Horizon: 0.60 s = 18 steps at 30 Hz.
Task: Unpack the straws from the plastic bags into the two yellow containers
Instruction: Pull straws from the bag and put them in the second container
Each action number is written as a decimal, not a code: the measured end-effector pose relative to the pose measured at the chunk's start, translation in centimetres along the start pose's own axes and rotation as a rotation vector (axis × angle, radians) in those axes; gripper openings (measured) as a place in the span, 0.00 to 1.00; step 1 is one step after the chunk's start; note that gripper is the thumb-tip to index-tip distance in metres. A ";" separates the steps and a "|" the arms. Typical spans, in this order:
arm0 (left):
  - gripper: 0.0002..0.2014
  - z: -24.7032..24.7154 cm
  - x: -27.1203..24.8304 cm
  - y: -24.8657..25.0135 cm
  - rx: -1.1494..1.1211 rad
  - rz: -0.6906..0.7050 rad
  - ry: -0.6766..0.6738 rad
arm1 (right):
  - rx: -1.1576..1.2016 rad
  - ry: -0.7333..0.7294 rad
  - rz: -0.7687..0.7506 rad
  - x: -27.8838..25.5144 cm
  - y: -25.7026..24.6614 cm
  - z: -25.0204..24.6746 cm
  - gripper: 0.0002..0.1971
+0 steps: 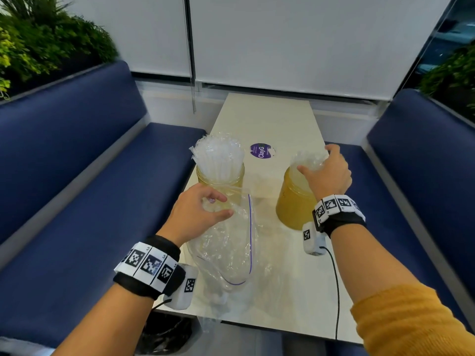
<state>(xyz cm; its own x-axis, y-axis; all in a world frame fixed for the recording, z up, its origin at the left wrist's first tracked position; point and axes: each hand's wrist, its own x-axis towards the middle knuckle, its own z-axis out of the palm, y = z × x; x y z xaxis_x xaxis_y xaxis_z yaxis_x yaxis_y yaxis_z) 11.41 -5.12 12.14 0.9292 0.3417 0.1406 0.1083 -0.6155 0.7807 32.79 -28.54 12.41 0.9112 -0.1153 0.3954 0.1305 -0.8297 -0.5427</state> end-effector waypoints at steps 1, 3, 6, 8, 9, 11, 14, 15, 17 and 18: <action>0.12 0.0 0.0 0.0 -0.001 0.001 0.004 | -0.015 0.032 -0.021 0.3 0.0 0.0 0.41; 0.12 -0.1 -0.2 -0.1 -0.006 0.002 0.005 | -0.125 0.088 -0.139 0.7 0.3 0.3 0.41; 0.13 -0.2 -0.4 0.1 -0.011 0.000 -0.005 | -0.268 0.007 -0.409 1.1 0.9 1.2 0.27; 0.12 -0.3 -0.6 0.1 -0.001 0.003 -0.008 | -0.367 -0.132 -0.494 0.9 1.4 1.7 0.19; 0.11 -0.3 -0.7 0.2 0.006 0.009 -0.009 | -0.396 -0.181 -0.493 0.7 1.5 1.9 0.19; 0.08 -0.4 -0.8 0.3 -0.006 0.017 -0.010 | -0.407 -0.182 -0.480 0.3 1.4 1.7 0.21; 0.15 -0.7 -0.9 0.6 -0.116 -0.040 -0.047 | -0.300 -0.083 -0.528 -0.2 -0.6 -0.1 0.22; 0.18 -0.8 -0.9 0.6 -0.148 -0.063 -0.059 | -0.208 -0.070 -0.546 -0.6 -1.9 -1.1 0.20; 0.23 -0.8 -0.9 0.5 -0.169 -0.080 -0.065 | -0.049 -0.117 -0.598 -1.7 -5.2 -3.3 0.16; 0.25 -0.9 -0.8 0.4 -0.167 -0.075 -0.065 | 0.006 -0.167 -0.649 -2.5 -7.0 -4.3 0.14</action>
<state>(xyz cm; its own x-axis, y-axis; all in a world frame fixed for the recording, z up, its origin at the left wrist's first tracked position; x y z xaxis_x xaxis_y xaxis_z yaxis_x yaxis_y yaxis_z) 10.39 -5.00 12.83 0.9423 0.3322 0.0421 0.1233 -0.4612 0.8787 27.90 -24.78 18.38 0.6952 0.4930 0.5232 0.6744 -0.6991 -0.2374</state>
